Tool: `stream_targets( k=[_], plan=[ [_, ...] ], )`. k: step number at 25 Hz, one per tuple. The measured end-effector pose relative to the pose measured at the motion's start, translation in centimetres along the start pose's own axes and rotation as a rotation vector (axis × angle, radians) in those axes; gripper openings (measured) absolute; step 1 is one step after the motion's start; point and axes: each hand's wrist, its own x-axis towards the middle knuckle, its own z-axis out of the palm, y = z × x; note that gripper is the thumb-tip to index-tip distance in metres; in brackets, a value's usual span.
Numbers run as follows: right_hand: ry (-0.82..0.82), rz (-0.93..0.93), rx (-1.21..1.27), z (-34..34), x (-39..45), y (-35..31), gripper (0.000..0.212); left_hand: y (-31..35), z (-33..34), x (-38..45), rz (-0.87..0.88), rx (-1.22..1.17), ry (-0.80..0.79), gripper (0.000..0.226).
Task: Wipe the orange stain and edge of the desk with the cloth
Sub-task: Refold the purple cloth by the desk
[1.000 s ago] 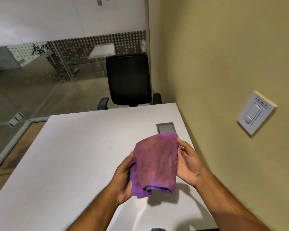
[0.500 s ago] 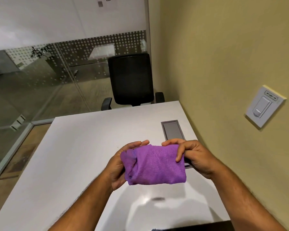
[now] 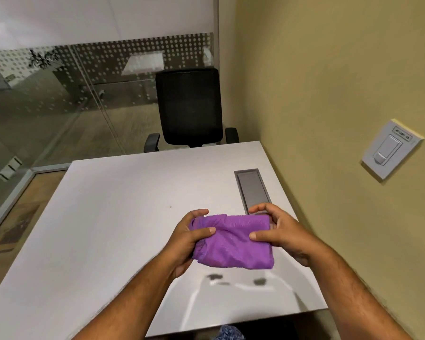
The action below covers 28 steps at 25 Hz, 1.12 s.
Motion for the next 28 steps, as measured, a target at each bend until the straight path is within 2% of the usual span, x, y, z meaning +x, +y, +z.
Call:
stream_targets(
  k=[2,5,7,9,11,13,15,17,19,20,24,28],
  plan=[
    [-0.073,0.147,-0.122,1.0,-0.5,1.6,0.060,-0.3,-1.1,0.4,-0.045,0.043,-0.016,0.064],
    [-0.240,0.291,-0.375,3.9,-1.0,4.6,0.062,-2.4,-2.2,0.7,-0.090,0.590,-0.108,0.044],
    [-0.199,0.305,-0.343,6.1,-1.0,6.0,0.059,-3.3,-2.3,1.3,-0.104,0.730,-0.195,0.032],
    [-0.116,0.271,-0.261,7.7,-0.8,7.0,0.050,-3.0,-2.5,2.2,-0.159,0.727,-0.258,0.038],
    [-0.024,0.251,-0.166,8.6,-0.5,7.6,0.050,-2.3,-2.8,3.4,-0.203,0.767,-0.247,0.048],
    [0.093,0.244,-0.126,8.9,-0.3,8.1,0.064,-2.3,-3.4,4.4,-0.119,0.827,-0.165,0.045],
    [0.174,0.238,-0.116,9.0,0.0,8.4,0.070,-2.4,-3.9,5.1,0.004,0.758,-0.140,0.043],
    [0.221,0.201,-0.099,9.0,0.2,8.6,0.066,-2.8,-4.2,5.8,0.050,0.801,-0.243,0.048],
    [0.216,0.125,-0.090,9.0,0.4,8.8,0.064,-3.5,-4.0,6.6,0.078,0.891,-0.329,0.034],
    [0.196,0.082,-0.102,8.9,0.5,8.8,0.062,-3.8,-3.7,6.9,0.077,0.856,-0.334,0.028],
    [0.158,0.029,-0.117,7.7,1.0,8.5,0.059,-3.8,-1.6,7.8,-0.066,0.465,-0.200,0.027],
    [0.193,0.039,-0.030,5.2,2.8,8.6,0.075,-4.3,0.6,8.9,-0.192,0.300,-0.161,0.030]
  ],
)
